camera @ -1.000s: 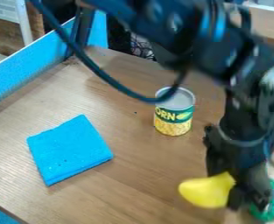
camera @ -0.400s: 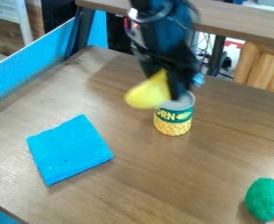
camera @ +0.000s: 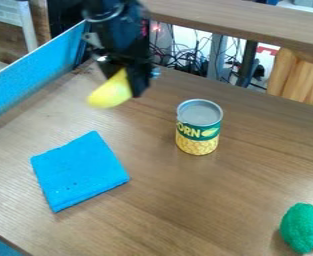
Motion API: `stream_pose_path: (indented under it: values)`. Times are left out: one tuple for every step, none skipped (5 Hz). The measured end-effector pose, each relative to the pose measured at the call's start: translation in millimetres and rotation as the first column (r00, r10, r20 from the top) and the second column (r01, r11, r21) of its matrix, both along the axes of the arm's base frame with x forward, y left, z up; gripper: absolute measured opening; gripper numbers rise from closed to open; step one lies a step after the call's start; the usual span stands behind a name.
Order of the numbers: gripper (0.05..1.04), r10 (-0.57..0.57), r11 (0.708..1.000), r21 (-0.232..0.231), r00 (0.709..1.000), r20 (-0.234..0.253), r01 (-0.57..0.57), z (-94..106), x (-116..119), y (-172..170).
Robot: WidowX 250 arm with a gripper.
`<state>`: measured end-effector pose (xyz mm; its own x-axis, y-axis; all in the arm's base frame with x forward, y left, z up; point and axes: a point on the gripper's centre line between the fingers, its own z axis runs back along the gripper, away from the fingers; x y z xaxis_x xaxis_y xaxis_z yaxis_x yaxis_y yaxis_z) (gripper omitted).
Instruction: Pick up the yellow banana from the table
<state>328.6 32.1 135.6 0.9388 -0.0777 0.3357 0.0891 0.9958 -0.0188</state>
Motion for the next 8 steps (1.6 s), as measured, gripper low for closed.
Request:
stream_pose_path:
  values:
    - [0.606,0.123,0.992,0.009,0.992,-0.026,-0.123,-16.1,1.0,50.9]
    - [0.606,0.163,0.987,0.021,0.985,-0.053,-0.162,-50.3,7.6,84.3]
    - [0.606,0.171,0.985,0.024,0.981,-0.089,-0.169,-76.7,14.3,104.3]
    - [0.605,0.16,0.987,0.024,0.978,-0.131,-0.158,-101.9,19.6,111.5]
    - [0.653,0.151,0.988,0.035,0.981,-0.126,-0.147,-102.8,22.8,114.6]
    - [0.944,0.151,0.988,0.026,0.977,-0.147,-0.149,-102.5,19.0,112.5]
    - [1.011,0.169,0.985,0.051,0.981,-0.097,-0.165,-71.7,12.4,110.7]
    - [1.006,0.209,0.971,0.126,0.978,-0.022,-0.205,-24.0,-7.2,101.5]
